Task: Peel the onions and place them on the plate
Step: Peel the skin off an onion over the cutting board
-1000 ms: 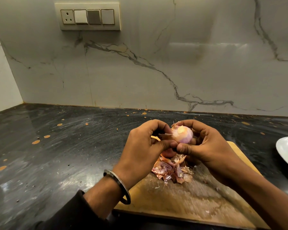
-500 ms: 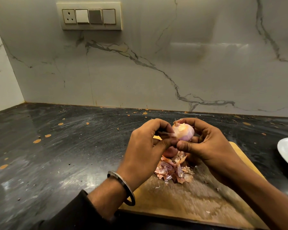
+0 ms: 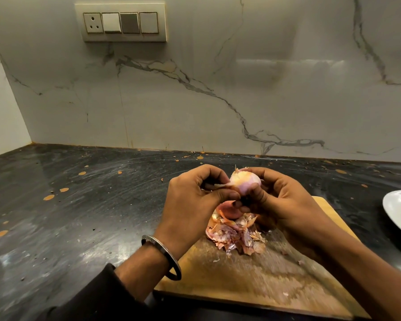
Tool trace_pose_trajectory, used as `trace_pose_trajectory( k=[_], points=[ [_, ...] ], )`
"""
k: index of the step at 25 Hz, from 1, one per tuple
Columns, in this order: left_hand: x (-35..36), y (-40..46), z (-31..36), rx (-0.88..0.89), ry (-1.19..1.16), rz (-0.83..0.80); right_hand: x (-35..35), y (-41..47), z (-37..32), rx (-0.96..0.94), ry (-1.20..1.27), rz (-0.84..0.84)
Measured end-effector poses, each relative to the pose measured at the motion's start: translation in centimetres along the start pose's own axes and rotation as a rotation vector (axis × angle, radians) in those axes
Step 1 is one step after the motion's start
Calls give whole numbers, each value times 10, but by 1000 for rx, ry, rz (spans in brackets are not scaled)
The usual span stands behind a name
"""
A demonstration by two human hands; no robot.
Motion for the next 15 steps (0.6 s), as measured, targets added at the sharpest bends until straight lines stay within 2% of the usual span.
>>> trace_pose_trajectory(
  k=[8,15],
  points=[
    [6,-3,3,16,11,-77,1,-1,2,-18,-27,35],
    [4,-3,6,75,100,34,3,0,5,-19,13,48]
  ],
)
Point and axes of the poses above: each hand's wrist, its own y-axis towards the middle knuckle, its own x-axis out of the palm, z = x × y, the point moved 4 cm from there along y, towards the middle knuckle, and after that the axes turned 4 degrees about x, right-handed, at the moved point
